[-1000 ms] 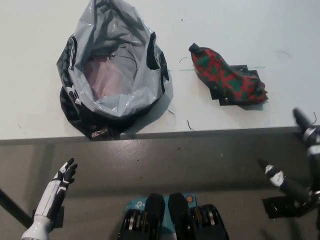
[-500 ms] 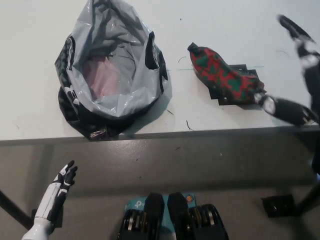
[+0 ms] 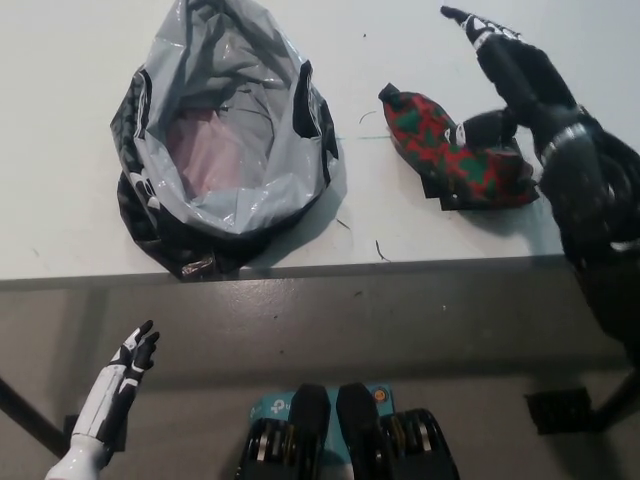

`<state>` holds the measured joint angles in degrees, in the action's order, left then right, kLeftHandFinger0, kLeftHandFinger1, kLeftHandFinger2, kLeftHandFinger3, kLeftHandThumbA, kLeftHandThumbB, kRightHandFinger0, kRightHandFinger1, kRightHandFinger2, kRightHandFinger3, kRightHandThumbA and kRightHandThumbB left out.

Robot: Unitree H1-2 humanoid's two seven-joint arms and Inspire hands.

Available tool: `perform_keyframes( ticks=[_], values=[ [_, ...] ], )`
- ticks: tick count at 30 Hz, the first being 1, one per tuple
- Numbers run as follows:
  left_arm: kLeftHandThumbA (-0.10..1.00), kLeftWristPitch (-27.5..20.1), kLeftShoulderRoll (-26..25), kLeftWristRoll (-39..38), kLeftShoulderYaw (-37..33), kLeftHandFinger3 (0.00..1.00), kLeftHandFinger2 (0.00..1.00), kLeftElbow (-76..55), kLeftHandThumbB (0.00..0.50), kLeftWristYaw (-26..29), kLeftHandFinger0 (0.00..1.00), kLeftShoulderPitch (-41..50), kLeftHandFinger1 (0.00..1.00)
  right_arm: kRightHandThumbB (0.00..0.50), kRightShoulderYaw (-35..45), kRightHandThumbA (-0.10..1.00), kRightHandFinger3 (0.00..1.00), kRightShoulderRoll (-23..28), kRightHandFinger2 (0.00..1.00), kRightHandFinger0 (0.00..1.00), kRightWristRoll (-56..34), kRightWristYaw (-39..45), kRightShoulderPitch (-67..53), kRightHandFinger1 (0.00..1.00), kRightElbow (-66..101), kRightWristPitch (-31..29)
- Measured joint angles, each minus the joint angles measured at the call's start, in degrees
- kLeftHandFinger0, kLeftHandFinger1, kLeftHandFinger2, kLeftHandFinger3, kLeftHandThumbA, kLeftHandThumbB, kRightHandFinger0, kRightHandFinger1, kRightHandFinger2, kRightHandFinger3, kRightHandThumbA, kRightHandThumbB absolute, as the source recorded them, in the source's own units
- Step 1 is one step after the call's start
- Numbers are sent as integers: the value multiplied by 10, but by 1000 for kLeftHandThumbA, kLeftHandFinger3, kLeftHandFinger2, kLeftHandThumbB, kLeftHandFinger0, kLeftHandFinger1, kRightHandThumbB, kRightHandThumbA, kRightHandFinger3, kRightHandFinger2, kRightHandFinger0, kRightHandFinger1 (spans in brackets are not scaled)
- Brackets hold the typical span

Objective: The robot uses its right hand to pick up a bag of coffee beans and puts it in the black plastic bag, then the robot grabs the top of the bag and lifts it.

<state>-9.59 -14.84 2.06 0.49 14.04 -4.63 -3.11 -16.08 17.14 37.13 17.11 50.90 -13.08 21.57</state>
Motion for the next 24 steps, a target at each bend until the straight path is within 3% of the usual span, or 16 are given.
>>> perform_keyframes(
  ticks=[8,10,24],
  values=[
    [986,-9,0,0,-1,1000,1000,0,237,-6,1000,0,1000,439,-20,976,1000,-22,1000,1000,13,-8,53,1000,-169,18],
    [989,-10,0,0,-1,1000,1000,0,240,-8,1000,0,1000,464,-20,982,1000,-29,1000,1000,13,-11,63,1000,-204,22],
    [963,-13,0,6,-2,1000,1000,0,249,-12,1000,1,1000,495,-8,1000,1000,-69,1000,1000,-12,-28,103,1000,-311,25]
  ],
)
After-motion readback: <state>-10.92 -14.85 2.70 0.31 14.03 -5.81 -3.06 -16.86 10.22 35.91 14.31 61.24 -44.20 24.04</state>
